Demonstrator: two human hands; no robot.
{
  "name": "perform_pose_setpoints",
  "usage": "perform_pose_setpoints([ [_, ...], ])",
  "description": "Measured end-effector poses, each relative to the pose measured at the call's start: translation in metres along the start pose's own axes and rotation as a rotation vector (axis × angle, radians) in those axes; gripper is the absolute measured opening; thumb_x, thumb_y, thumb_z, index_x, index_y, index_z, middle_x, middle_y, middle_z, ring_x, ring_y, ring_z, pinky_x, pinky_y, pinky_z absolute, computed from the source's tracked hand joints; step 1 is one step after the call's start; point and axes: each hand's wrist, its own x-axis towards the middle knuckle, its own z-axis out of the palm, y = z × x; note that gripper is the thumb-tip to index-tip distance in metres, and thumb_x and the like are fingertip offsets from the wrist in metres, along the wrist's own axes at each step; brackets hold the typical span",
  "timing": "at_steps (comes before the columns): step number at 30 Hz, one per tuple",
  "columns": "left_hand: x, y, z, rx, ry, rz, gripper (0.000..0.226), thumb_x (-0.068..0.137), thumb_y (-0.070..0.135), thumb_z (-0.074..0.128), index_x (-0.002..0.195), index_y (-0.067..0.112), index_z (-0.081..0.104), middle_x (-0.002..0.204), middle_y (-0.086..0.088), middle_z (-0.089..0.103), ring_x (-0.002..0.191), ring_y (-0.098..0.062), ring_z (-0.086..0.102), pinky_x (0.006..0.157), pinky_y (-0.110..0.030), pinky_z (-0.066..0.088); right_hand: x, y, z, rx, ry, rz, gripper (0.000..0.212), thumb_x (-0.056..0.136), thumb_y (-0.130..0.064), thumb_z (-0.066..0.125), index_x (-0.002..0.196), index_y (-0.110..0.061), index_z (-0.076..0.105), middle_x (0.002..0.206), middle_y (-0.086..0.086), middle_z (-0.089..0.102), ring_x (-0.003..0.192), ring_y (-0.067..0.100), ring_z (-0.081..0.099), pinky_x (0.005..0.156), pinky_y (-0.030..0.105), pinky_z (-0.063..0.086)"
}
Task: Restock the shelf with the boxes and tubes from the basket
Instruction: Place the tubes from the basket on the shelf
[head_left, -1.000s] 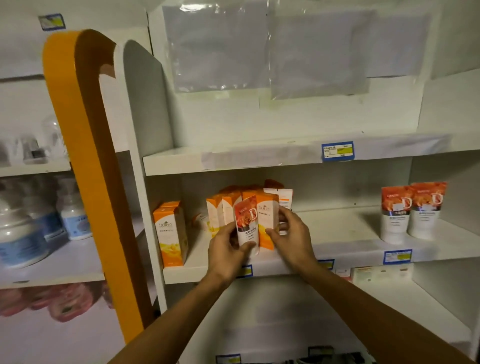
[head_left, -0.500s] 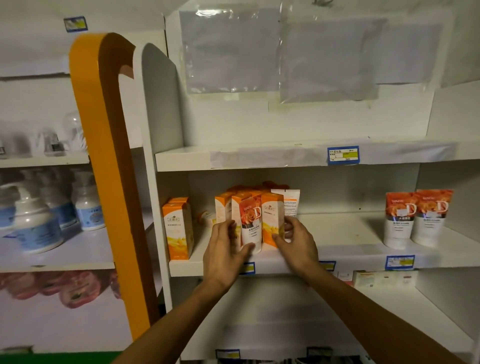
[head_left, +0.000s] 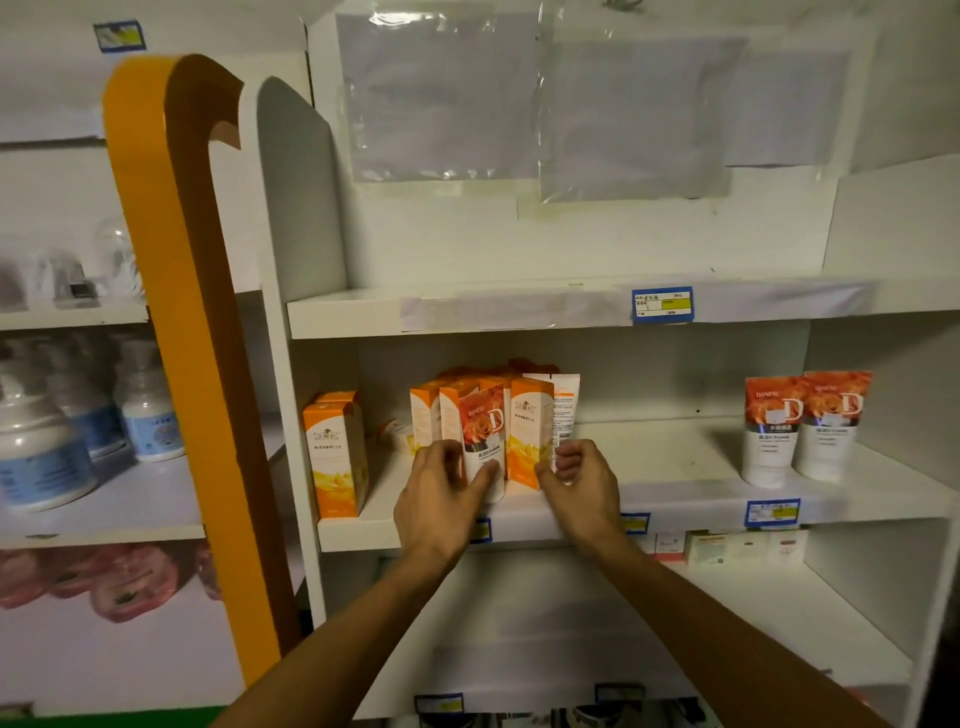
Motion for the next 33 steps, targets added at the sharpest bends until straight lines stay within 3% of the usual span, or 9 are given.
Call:
perform_pose_setpoints([
  [5,0.006,0.003,0.008,0.028,0.004,-0.037,0.045,0.086,0.066,0.059,0.116,0.033,0.056,0.113,0.011,0.068,0.095,-0.011,0.064,0.08,-0.037,0.059,0.007,0.0,-0.004,0.055,-0.085,0.054,0.031,0.084,-0.021,0.077,0.106,-0.019,0.055,0.1,-0.002,0.062,0.087,0.01,0.062,0.07,0.019,0.051],
  [9,-0.002,0.002,0.006,-0.041,-0.008,0.004,0.043,0.088,0.064,0.057,0.117,0.032,0.056,0.112,0.009,0.068,0.093,-0.011,0.065,0.08,-0.039,0.06,0.006,-0.003,-0.013,0.075,-0.101,0.059,0.025,0.088,-0.019,0.073,0.11,-0.018,0.059,0.105,-0.002,0.064,0.093,0.012,0.063,0.085,0.028,0.056],
  [13,-0.016,0.012,0.002,-0.142,-0.122,0.045,0.042,0.088,0.059,0.058,0.12,0.033,0.055,0.112,0.012,0.065,0.09,-0.006,0.063,0.077,-0.037,0.062,0.007,-0.002,-0.039,0.01,-0.021,0.001,0.022,0.092,-0.014,0.066,0.113,-0.017,0.06,0.111,0.002,0.066,0.1,0.017,0.062,0.096,0.038,0.055],
  [16,-0.019,0.028,0.002,-0.151,-0.185,0.117,0.031,0.092,0.048,0.064,0.117,0.032,0.057,0.11,0.011,0.066,0.09,-0.004,0.062,0.076,-0.027,0.059,0.011,0.0,-0.07,-0.175,-0.022,-0.101,0.036,0.095,-0.023,0.062,0.13,-0.018,0.055,0.128,0.002,0.062,0.115,0.017,0.058,0.101,0.037,0.05],
  [18,-0.02,0.041,0.009,-0.172,-0.201,0.143,0.029,0.092,0.044,0.066,0.115,0.029,0.061,0.11,0.01,0.067,0.092,-0.006,0.063,0.078,-0.027,0.058,0.012,0.005,-0.093,-0.468,-0.077,-0.191,0.049,0.098,-0.035,0.054,0.143,-0.018,0.045,0.144,0.002,0.051,0.129,0.02,0.049,0.107,0.037,0.043],
  [22,-0.025,0.071,0.037,-0.237,-0.252,0.137,0.034,0.09,0.037,0.07,0.119,0.02,0.066,0.11,0.007,0.07,0.091,-0.005,0.064,0.078,-0.026,0.057,0.008,0.016,-0.136,-0.829,-0.215,-0.268,0.056,0.103,-0.043,0.041,0.151,-0.015,0.034,0.155,0.005,0.038,0.14,0.022,0.037,0.113,0.038,0.034],
  [25,-0.028,0.098,0.063,-0.277,-0.293,0.129,0.035,0.09,0.03,0.072,0.123,0.017,0.066,0.114,0.004,0.07,0.096,-0.008,0.066,0.078,-0.022,0.056,0.003,0.028,-0.166,-0.893,-0.183,-0.341,0.046,0.104,-0.037,0.039,0.143,-0.015,0.047,0.148,0.004,0.047,0.134,0.021,0.044,0.111,0.035,0.038],
  [28,-0.028,0.121,0.092,-0.3,-0.352,0.081,0.04,0.089,0.029,0.073,0.126,0.014,0.065,0.117,0.0,0.071,0.098,-0.015,0.069,0.082,-0.034,0.06,0.002,0.04,-0.197,-0.912,-0.167,-0.313,0.034,0.102,-0.037,0.041,0.122,-0.019,0.062,0.127,0.001,0.062,0.109,0.019,0.058,0.094,0.034,0.05],
  [33,-0.023,0.141,0.136,-0.278,-0.394,0.066,0.043,0.09,0.038,0.07,0.129,0.02,0.062,0.12,0.004,0.07,0.096,-0.014,0.067,0.089,-0.043,0.058,0.007,0.069,-0.24,-0.908,-0.173,-0.256,0.029,0.101,-0.04,0.044,0.114,-0.024,0.064,0.12,-0.003,0.066,0.101,0.015,0.061,0.088,0.033,0.054],
])
